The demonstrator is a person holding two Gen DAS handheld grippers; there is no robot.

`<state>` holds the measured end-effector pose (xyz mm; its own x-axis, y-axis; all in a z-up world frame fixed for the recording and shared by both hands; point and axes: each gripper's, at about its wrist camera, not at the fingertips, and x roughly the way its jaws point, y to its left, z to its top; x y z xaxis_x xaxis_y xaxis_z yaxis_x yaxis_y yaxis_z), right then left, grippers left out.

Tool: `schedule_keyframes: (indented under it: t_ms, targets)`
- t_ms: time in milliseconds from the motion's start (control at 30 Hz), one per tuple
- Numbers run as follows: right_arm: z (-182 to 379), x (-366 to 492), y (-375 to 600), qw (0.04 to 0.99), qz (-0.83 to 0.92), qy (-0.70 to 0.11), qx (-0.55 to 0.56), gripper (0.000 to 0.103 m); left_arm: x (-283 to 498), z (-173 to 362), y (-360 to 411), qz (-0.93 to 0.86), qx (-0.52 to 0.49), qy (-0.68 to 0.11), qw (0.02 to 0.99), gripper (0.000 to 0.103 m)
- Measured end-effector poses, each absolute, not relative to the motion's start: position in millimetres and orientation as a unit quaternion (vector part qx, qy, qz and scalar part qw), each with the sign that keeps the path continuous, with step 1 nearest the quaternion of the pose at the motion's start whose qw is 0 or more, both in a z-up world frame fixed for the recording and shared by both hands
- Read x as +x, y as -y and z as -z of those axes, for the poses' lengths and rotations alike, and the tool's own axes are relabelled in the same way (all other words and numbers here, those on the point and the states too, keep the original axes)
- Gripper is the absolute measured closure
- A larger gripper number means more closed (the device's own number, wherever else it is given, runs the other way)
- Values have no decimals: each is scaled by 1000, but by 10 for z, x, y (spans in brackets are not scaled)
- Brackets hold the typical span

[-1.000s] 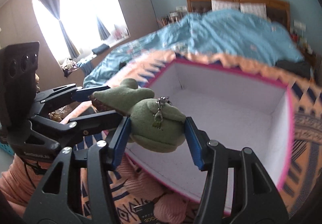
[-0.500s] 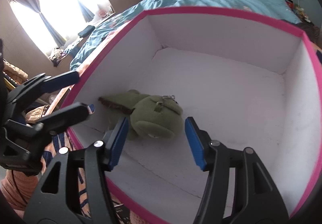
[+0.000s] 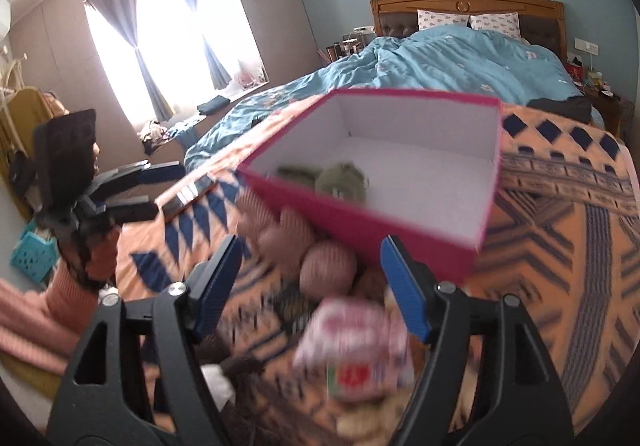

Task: Organize objects
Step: 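Lower the green plush into the pink box and open the right gripper, then grasp the brown knitted monkey with the right gripper and lift it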

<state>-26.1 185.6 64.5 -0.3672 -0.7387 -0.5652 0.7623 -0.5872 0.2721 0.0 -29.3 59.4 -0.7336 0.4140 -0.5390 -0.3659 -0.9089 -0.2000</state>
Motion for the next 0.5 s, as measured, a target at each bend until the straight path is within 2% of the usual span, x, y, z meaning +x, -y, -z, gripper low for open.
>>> schedule_keyframes:
  t_ms: [300,500]
  targets:
    - [-39,201,-2289,416,809,-43,413,29,249,-41,11,-887,-378,43,262,17]
    - [-75,394,-2218,451,797,-43,400,30,286,160,-422,-852,-413,9,323,17]
